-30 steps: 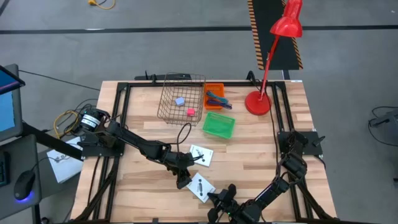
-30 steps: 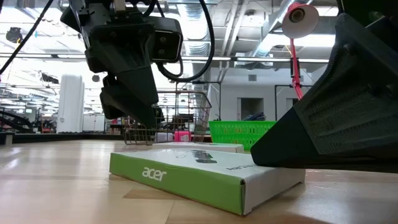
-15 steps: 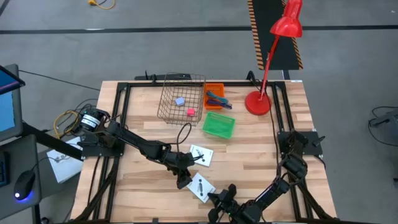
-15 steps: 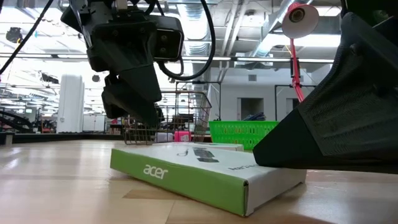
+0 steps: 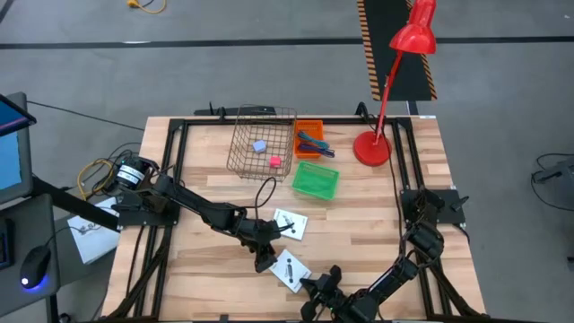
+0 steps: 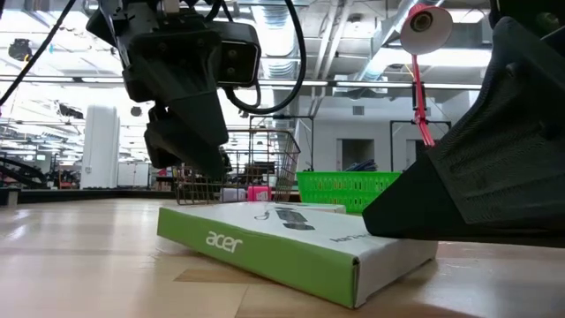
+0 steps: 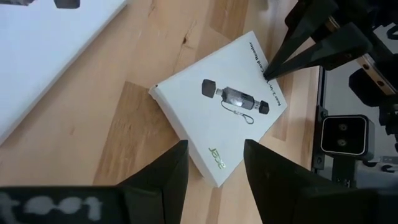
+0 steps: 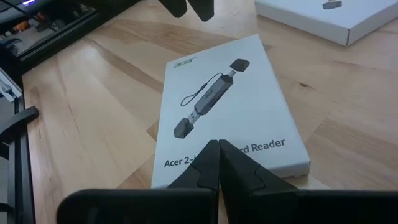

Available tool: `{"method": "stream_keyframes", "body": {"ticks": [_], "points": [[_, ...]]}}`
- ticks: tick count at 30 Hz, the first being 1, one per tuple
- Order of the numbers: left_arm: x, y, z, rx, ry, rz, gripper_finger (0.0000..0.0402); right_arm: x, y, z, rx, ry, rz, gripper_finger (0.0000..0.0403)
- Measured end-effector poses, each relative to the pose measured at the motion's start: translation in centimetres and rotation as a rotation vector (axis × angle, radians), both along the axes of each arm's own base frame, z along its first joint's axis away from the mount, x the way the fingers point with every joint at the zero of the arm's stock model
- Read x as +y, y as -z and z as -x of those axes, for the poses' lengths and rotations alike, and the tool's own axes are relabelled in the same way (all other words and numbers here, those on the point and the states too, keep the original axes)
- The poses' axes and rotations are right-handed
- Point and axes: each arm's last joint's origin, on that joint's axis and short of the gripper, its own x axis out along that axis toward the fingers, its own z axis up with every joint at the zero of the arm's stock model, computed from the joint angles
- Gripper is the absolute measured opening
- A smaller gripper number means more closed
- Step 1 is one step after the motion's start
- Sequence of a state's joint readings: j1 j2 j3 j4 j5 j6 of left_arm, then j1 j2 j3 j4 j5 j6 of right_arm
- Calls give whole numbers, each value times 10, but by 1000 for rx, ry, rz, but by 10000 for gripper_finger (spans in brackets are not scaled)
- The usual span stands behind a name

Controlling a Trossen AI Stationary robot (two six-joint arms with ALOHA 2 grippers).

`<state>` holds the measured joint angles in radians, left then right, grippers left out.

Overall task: Pick and place items into bin
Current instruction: Put the top card reader box into the green basket

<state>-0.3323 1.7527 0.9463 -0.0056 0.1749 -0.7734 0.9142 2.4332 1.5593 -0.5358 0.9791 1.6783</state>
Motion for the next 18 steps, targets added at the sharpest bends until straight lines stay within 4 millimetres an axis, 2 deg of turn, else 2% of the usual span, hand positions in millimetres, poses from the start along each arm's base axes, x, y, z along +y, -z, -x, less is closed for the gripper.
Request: {"method": "stream_keyframes", "body": {"ticks": [10,16,18], "points": [[-1,2,2,41,41,33,143,0,0,0,1,1,2,0],[-3,38,-4,156,65,99,143,0,0,0,1,2,4,0],[-5,43,-8,143,83,142,143,-1,0,0,-1,4,6,0]]}}
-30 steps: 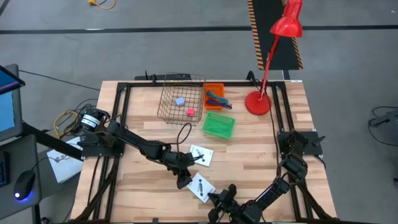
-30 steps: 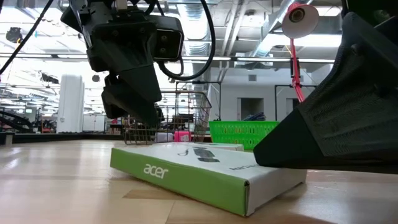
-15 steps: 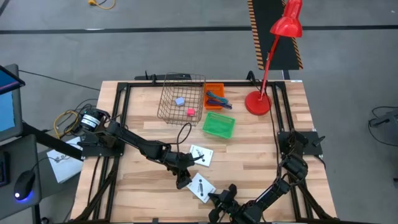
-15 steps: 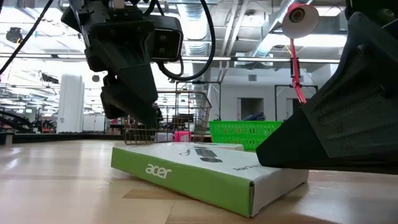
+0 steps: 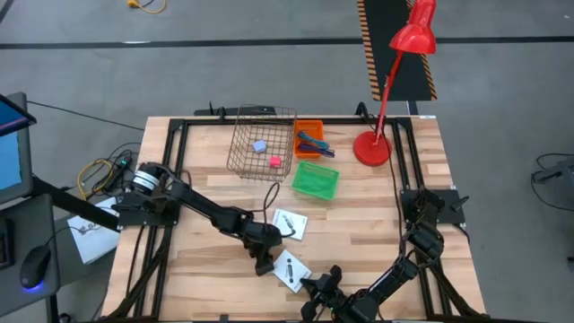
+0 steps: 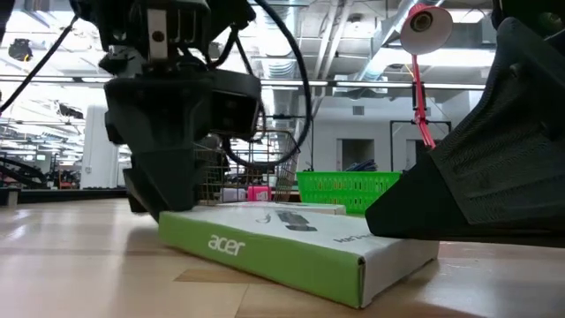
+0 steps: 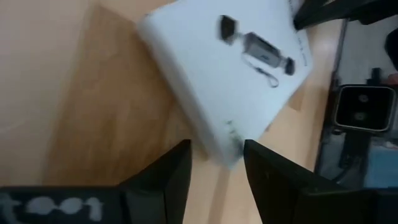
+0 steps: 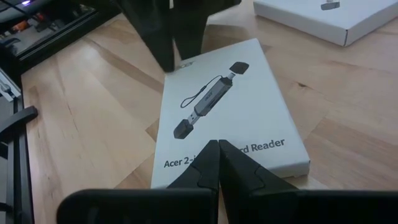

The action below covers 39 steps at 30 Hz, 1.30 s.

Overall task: Pick and place items into bin
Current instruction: Put the top card reader box into the green basket

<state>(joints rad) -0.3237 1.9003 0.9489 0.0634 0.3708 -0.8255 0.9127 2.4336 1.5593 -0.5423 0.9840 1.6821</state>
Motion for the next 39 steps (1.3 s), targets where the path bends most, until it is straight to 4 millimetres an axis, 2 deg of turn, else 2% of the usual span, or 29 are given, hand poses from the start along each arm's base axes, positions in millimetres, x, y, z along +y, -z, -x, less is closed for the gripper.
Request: {"method": "stream_keyframes", "body": {"ticks": [22,39], "points": [[2,-1,-8,-75,-70,28,144,-3,0,-3,-13,8,23,0],[4,1,-6,-42,-16,1,144,1,5,3,-27,-8,54,0]]}}
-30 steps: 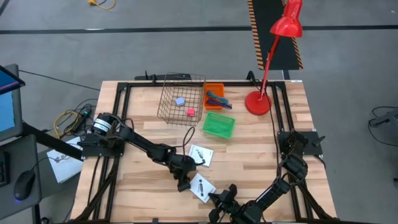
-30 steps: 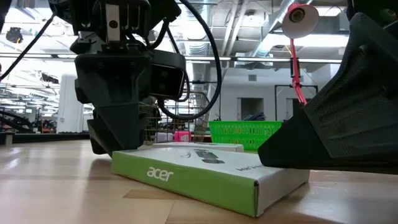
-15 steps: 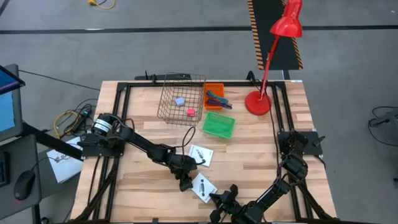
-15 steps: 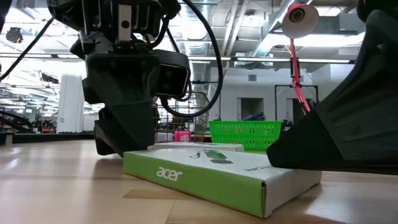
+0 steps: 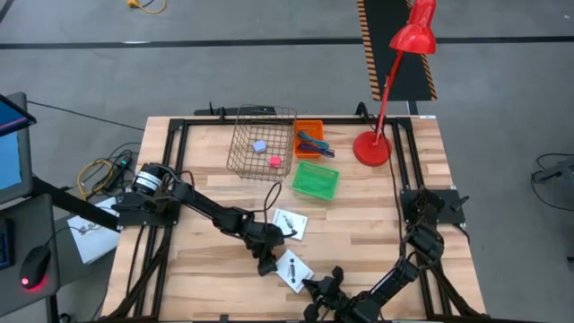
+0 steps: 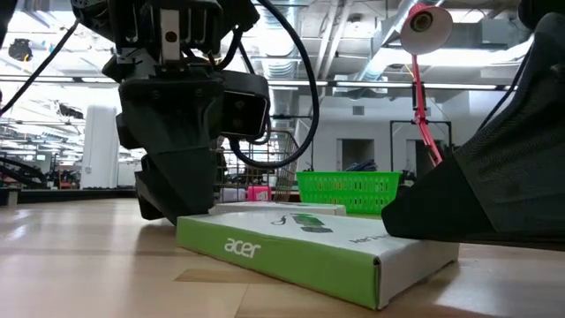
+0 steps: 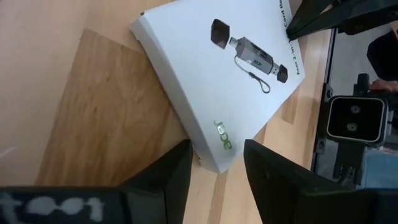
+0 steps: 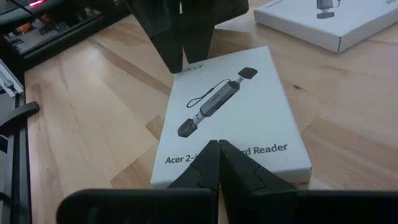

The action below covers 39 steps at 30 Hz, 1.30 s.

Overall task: Pick and place items into bin
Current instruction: Put the top card reader box into the green basket

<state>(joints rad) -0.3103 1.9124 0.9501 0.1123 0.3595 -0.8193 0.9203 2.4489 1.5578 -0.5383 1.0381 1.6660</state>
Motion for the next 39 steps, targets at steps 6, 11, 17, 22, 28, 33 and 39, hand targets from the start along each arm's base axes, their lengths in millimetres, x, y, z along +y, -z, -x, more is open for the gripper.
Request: {"method": "stream_keyframes", "body": {"ticks": [6,11,17,22,28,33,39], "points": [[0,0,1,2,11,-8,144,2,0,3,2,-3,-6,0],[0,0,1,0,10,-7,144,3,0,4,3,-7,-7,0],[1,-2,-3,-31,-17,19,144,4,0,5,4,-11,-5,0],[7,-5,-8,-59,-71,56,144,4,0,5,1,-15,4,0],[17,-10,-16,-114,-125,89,144,4,1,6,-6,-23,26,0],[24,-15,-22,-169,-132,139,144,4,1,6,-8,-23,32,0],[27,-19,-25,-192,-119,170,144,4,1,6,-9,-24,34,0]]}}
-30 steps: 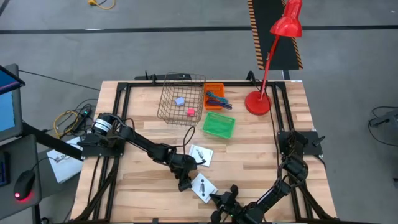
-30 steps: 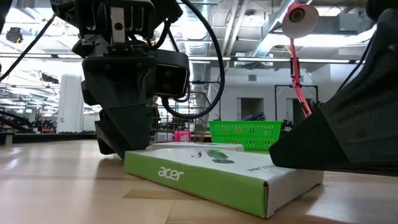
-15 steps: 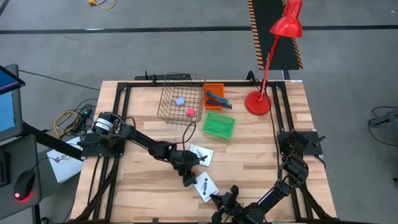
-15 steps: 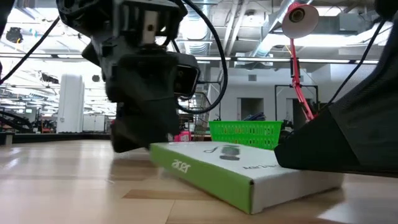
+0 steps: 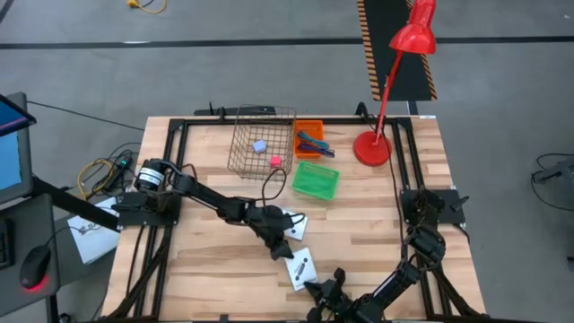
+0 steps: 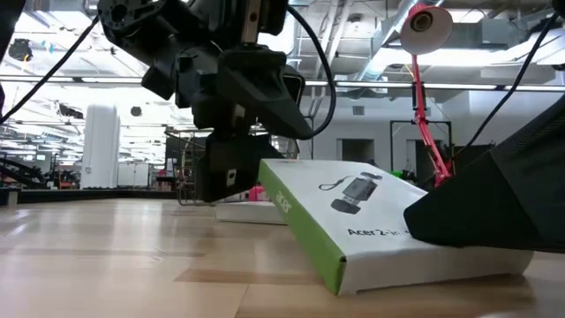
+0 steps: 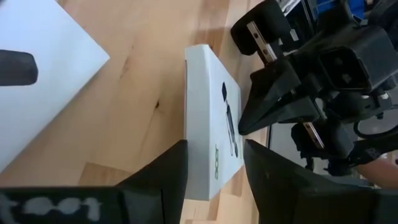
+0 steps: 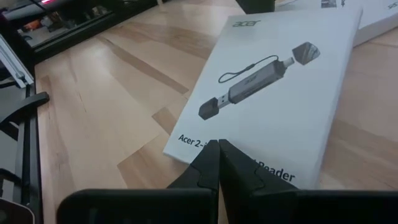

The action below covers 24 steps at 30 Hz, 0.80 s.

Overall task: Pick and place items into bin
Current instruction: Put the top card reader box into the green basket

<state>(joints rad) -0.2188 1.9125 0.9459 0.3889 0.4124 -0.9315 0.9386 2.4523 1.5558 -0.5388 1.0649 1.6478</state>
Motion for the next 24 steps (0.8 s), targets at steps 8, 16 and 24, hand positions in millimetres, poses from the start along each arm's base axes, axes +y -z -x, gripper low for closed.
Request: {"method": "stream_keyframes", "body": {"ticks": [8,16,24], "points": [[-1,4,4,41,67,-10,144,0,0,0,3,-1,3,0],[-2,8,8,80,118,-18,143,-1,0,-1,5,0,3,0],[1,8,9,105,155,18,143,-3,3,0,-2,-2,5,0]]}}
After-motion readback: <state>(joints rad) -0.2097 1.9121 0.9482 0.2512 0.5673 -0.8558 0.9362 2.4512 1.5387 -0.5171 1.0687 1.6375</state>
